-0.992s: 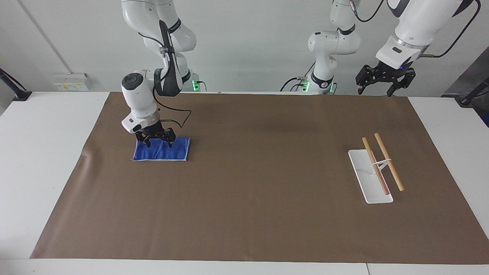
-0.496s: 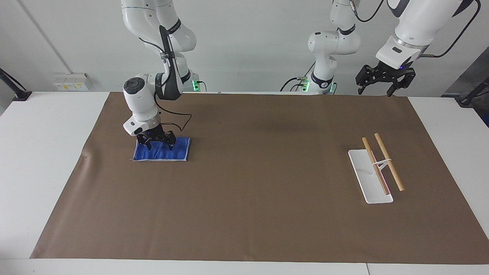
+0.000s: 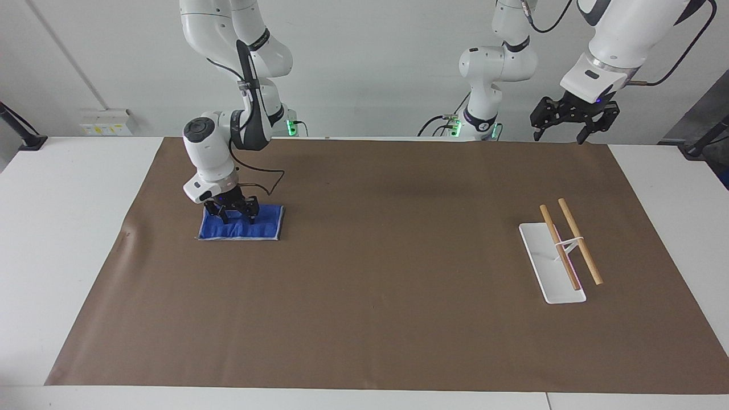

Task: Right arm passes towel to left arm to hang
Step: 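Close the right gripper on the blue towel's edge nearest the robot, then lift the towel with the right gripper while the left gripper reaches toward it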

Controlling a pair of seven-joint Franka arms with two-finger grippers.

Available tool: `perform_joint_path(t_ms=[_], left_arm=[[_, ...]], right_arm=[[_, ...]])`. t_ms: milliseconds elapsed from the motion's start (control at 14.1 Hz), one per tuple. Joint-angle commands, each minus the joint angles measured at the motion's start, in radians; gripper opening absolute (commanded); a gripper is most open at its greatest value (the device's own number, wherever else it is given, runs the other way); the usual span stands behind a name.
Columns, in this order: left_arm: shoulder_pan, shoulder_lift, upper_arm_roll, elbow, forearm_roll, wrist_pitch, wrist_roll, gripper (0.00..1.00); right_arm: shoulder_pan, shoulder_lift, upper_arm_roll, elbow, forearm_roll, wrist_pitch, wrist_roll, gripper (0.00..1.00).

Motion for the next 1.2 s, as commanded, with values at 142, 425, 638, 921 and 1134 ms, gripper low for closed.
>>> perform_joint_path(t_ms=[142,425,638,921,1134], left_arm=[[0.005,-0.032,0.001,-0.039,-0.010,0.022,0.002,1.00],[0.005,-0.032,0.001,-0.039,-0.010,0.022,0.002,1.00],[0.005,-0.032,0.001,-0.039,-0.010,0.022,0.002,1.00],[0.005,-0.032,0.001,-0.039,-0.010,0.022,0.002,1.00],[0.003,-0.032,0.001,-0.037,-0.010,0.022,-0.004,1.00]], right_arm=[[-0.007,0.002,0.008,-0.011,0.023,0.012,-0.025,0.00],[0.026,0.000,0.011,0.046,0.055,-0.023,-0.037,0.00],[0.060,0.003,0.013,0.077,0.109,-0.024,-0.039,0.00],[0.117,0.002,0.018,0.137,0.257,-0.024,-0.039,0.00],[0.137,-0.005,0.019,0.186,0.382,-0.031,-0.041,0.00]])
